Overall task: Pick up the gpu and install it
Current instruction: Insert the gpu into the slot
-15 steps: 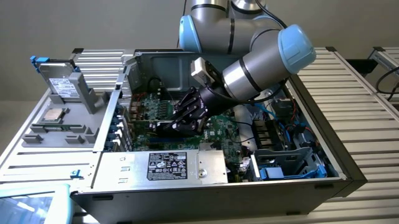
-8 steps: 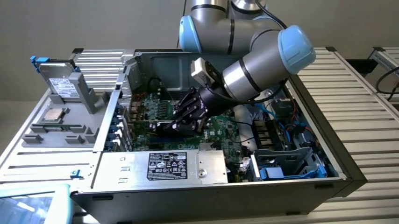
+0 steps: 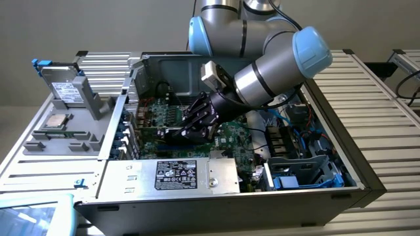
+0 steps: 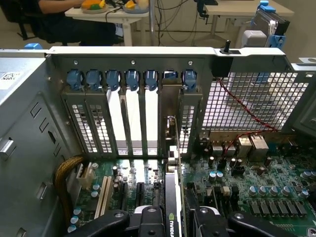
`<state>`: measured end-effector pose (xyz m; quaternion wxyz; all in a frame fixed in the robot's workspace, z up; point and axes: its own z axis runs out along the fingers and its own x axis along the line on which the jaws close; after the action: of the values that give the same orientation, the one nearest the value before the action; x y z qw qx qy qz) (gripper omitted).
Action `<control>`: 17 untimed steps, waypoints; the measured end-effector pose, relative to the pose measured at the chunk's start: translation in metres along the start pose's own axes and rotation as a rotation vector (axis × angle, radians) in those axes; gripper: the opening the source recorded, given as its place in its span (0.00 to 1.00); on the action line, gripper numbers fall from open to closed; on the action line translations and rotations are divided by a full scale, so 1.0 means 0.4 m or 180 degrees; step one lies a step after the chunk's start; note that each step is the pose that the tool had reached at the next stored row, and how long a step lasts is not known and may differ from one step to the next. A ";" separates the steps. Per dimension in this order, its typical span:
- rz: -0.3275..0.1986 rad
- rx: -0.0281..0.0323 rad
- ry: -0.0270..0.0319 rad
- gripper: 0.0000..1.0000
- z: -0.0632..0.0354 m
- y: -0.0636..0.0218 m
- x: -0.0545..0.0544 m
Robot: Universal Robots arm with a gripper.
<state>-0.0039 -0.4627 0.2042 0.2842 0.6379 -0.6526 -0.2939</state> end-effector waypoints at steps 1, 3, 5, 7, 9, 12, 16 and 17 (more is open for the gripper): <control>0.0001 0.0000 0.0001 0.27 0.000 0.000 0.000; 0.0005 0.0000 0.0005 0.27 -0.002 0.002 -0.001; 0.0008 0.0001 0.0008 0.27 -0.004 0.004 -0.002; 0.0014 0.0000 0.0013 0.27 -0.007 0.007 -0.003; 0.0021 0.0001 0.0019 0.27 -0.008 0.009 -0.005; 0.0028 0.0002 0.0025 0.27 -0.008 0.009 -0.008; 0.0033 0.0006 0.0032 0.27 -0.008 0.009 -0.009; 0.0035 0.0014 0.0036 0.27 -0.008 0.009 -0.009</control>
<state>-0.0038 -0.4590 0.2090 0.2882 0.6367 -0.6551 -0.2872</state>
